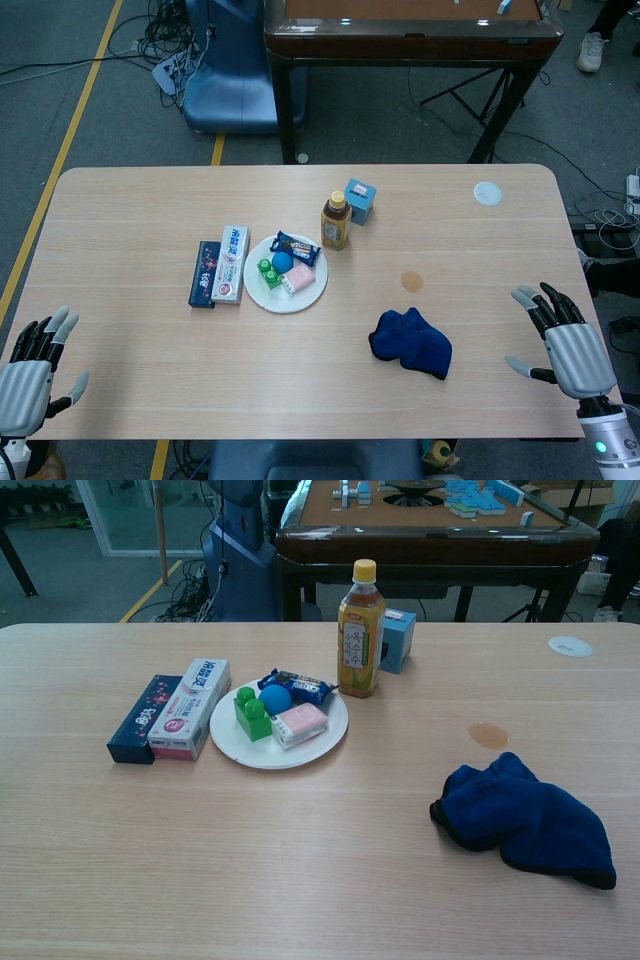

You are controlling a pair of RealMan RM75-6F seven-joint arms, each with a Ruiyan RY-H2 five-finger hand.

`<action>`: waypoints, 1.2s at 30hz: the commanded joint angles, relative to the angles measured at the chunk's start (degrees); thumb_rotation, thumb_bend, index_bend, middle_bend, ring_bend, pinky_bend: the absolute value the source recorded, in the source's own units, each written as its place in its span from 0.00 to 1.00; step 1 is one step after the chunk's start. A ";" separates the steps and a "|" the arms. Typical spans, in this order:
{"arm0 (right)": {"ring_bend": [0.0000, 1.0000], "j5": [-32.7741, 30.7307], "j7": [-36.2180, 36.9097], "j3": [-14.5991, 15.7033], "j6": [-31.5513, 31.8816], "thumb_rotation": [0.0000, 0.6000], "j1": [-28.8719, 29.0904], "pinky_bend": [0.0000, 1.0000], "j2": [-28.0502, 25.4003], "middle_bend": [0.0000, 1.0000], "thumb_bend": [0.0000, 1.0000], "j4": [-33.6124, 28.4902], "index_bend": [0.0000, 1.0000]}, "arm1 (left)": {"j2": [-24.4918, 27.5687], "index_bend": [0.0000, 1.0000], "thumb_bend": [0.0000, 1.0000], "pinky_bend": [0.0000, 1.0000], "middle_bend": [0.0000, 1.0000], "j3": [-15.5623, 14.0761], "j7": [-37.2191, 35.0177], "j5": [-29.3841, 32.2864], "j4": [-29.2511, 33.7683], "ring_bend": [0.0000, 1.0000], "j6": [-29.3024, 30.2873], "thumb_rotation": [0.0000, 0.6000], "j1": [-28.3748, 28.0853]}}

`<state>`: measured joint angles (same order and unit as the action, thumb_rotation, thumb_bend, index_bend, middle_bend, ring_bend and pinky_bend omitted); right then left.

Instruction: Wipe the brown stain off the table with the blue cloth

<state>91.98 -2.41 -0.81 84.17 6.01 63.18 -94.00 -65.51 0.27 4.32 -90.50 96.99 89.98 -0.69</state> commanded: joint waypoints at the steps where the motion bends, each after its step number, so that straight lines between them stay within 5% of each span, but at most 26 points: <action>1: 0.06 0.08 -0.03 -0.01 -0.09 1.00 0.10 0.12 0.00 0.17 0.09 0.02 0.10 | -0.16 0.05 0.32 0.00 0.00 -0.02 -0.04 0.03 -0.23 0.00 0.12 1.00 0.09; 15: 0.09 2.05 -2.44 0.27 -3.62 1.00 2.77 0.15 0.04 0.19 0.09 -1.70 0.10 | 0.02 0.05 0.32 0.00 0.00 -0.08 -0.53 -0.45 -0.43 0.00 1.28 1.00 0.60; 26: 0.13 0.81 -5.05 0.79 -16.95 1.00 10.00 0.20 3.10 0.21 0.09 -0.94 0.10 | 0.33 0.05 0.32 0.00 0.00 -0.25 -0.94 -0.33 -0.55 0.00 2.59 1.00 1.61; 36: 0.13 -4.15 -6.76 -1.66 -29.39 1.00 18.63 0.24 10.74 0.21 0.09 6.68 0.10 | 0.41 0.05 0.32 0.00 0.00 -0.26 -0.94 -0.33 -0.55 0.00 3.03 1.00 2.03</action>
<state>88.79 -8.56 -1.95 56.04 23.65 72.76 -88.34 -65.10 0.01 3.36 -90.83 96.44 93.00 1.34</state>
